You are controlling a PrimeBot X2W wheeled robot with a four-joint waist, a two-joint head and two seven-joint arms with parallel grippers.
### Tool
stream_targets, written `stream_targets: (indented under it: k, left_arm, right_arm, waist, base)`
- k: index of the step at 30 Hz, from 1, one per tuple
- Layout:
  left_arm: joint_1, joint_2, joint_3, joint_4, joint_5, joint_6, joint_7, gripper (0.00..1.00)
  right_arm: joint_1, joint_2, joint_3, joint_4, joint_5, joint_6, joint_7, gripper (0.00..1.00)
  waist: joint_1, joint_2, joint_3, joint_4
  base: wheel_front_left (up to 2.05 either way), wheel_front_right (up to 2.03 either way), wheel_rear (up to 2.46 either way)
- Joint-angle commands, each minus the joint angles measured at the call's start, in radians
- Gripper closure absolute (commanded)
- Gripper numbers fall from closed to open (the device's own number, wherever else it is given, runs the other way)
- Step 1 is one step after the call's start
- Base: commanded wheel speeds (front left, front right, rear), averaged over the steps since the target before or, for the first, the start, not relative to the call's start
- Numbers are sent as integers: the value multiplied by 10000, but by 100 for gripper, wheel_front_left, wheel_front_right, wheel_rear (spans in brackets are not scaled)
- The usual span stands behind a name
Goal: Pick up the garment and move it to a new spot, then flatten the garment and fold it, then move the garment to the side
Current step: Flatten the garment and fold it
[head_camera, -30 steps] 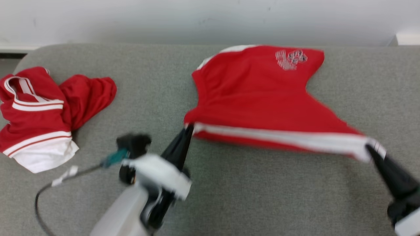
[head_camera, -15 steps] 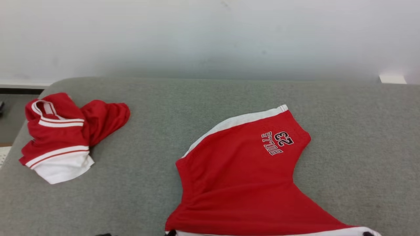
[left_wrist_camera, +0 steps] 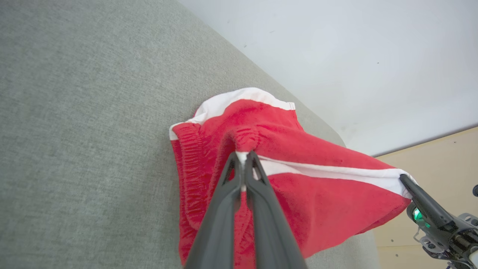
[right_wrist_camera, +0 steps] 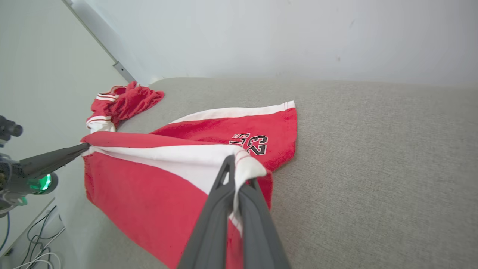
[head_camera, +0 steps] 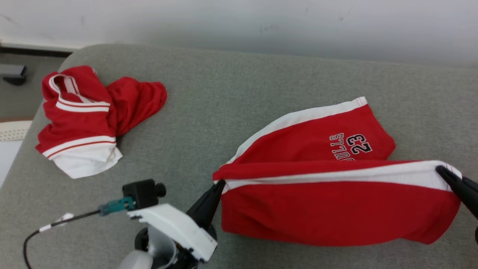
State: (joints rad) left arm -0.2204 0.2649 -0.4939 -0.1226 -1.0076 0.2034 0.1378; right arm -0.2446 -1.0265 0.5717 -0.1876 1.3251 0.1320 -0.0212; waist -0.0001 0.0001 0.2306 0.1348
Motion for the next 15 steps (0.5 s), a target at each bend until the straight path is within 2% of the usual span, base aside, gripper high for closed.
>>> stream_targets:
  k: [1, 7, 15]
  left_arm:
    - [-333, -181, -62, 282, 93, -56, -35, 100]
    - [-1974, -1209, -197, 1998, 360, -171, -433, 100]
    - [-3333, -1903, -366, 3343, 384, -317, -1118, 100]
  right_arm:
    - [-498, 161, 97, 278, 73, -24, 272, 100]
    - [-2769, 1004, 415, 1873, 379, -24, 1206, 100]
    - [-4569, 1491, 888, 3230, 272, -24, 1404, 100]
  waist:
    - [1, -1, 598, 496]
    - [1, -1, 1324, 1060]
    - [1, -1, 1941, 1487]
  base:
    - [0, 0, 0]
    - [0, 0, 0]
    - [0, 0, 0]
